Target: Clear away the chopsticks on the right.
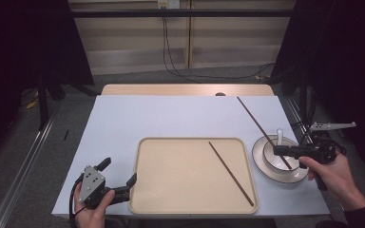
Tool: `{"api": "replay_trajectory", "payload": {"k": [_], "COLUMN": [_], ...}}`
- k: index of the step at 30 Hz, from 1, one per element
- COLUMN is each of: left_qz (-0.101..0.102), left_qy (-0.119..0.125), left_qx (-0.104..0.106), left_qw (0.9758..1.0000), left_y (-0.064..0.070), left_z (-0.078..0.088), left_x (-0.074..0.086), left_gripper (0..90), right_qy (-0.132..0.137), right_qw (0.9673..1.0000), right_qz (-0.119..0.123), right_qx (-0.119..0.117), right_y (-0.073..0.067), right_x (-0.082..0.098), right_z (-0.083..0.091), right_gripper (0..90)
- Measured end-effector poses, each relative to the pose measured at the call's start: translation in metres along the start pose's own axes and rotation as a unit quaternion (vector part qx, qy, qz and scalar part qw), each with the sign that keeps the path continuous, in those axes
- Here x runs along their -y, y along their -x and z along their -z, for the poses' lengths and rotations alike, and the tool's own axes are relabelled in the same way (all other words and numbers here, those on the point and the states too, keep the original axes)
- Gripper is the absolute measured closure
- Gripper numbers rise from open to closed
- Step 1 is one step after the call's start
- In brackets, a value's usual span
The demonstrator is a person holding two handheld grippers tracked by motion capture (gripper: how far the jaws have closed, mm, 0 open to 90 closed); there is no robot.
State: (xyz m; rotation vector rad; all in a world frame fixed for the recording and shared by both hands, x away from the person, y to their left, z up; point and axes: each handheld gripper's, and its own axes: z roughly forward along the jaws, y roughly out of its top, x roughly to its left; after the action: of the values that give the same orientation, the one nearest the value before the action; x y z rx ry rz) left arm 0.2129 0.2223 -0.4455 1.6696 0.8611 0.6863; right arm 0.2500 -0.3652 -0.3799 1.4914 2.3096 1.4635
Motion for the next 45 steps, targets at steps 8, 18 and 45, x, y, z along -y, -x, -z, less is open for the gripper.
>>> {"api": "replay_trajectory", "payload": {"k": [8, 18, 45], "left_qz": [-0.002, -0.005, -0.001], "left_qy": [-0.001, -0.001, -0.002], "left_qx": [-0.003, -0.003, 0.000], "left_qw": [1.0000, 1.0000, 1.0000], "left_y": [0.000, 0.000, 0.000], "left_z": [0.000, 0.000, 0.000], "left_x": [0.000, 0.000, 0.000], "left_gripper": [1.7, 1.7, 1.7], "right_qy": [-0.018, -0.035, -0.109], "right_qw": [0.9995, 0.9984, 0.9910], "right_qz": [-0.021, -0.045, -0.075], "right_qx": [-0.013, -0.004, 0.018], "right_y": [-0.019, -0.043, -0.061], "right_x": [0.013, 0.028, 0.070], "right_z": [-0.018, -0.047, -0.104], "right_gripper": [84.6, 84.6, 84.3]}}
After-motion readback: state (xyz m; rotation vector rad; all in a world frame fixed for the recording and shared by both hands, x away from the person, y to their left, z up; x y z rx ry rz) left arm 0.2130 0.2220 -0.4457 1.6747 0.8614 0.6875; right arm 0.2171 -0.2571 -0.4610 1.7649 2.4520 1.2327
